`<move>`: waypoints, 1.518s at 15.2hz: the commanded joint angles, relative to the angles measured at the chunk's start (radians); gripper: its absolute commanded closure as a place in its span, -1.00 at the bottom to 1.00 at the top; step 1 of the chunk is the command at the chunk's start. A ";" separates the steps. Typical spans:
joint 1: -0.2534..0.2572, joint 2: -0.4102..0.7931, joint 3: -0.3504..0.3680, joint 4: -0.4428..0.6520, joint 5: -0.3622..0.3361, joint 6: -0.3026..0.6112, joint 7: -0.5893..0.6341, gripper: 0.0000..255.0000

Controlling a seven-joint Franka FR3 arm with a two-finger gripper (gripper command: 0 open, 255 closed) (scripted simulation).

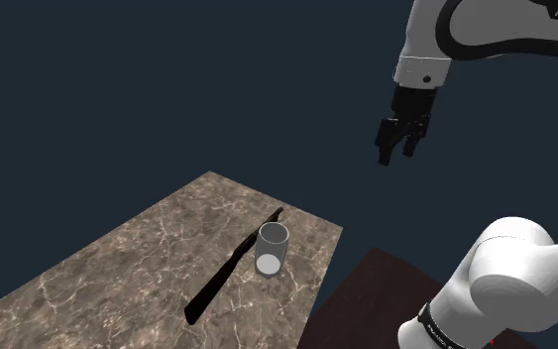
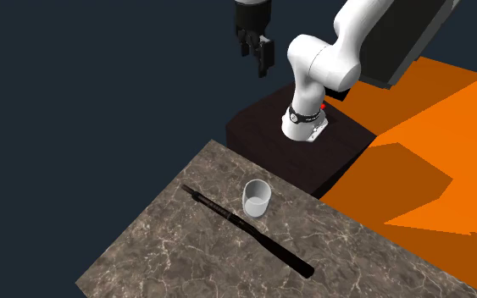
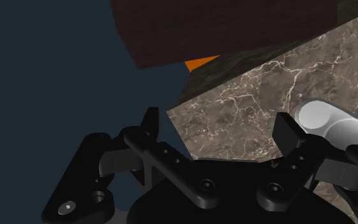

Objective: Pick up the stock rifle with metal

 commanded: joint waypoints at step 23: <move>-0.048 0.551 0.341 -0.091 0.334 0.684 0.826 -1.00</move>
